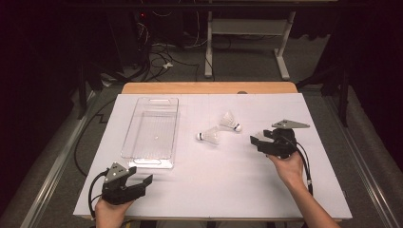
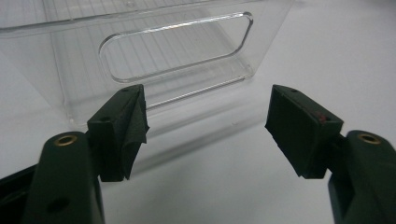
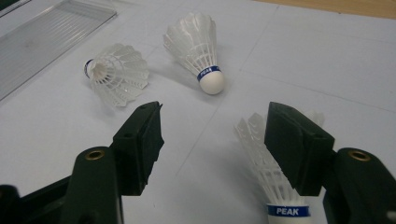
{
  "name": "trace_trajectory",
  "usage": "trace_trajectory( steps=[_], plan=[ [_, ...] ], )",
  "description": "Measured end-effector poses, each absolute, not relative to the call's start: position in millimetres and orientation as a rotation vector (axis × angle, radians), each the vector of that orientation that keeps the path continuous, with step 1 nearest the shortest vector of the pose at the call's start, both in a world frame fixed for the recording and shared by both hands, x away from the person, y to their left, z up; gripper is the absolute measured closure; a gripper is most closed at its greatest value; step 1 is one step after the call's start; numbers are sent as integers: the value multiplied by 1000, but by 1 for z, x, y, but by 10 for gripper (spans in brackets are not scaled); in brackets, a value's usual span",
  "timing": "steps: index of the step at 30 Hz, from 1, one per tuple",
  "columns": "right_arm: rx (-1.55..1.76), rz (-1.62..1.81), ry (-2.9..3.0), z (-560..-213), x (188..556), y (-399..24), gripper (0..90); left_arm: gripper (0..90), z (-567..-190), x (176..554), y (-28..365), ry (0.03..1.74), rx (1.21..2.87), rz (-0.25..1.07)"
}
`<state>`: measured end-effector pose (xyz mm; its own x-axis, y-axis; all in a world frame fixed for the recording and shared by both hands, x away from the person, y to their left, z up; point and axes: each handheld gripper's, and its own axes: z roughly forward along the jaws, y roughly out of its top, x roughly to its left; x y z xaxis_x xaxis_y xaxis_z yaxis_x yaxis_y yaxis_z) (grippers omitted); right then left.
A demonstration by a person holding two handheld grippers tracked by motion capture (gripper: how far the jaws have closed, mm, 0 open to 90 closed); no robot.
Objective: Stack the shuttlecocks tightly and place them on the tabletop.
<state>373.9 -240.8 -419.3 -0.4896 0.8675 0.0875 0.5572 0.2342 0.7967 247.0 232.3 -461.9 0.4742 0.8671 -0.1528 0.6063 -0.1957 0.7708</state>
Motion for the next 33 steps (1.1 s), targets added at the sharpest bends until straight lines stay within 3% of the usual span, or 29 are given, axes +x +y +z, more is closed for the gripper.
trace_trajectory(
  steps=[33],
  plan=[
    [1359,994,2301,-407,433,-199,472,299,-460,245,234,1217,1907,424]
  ],
)
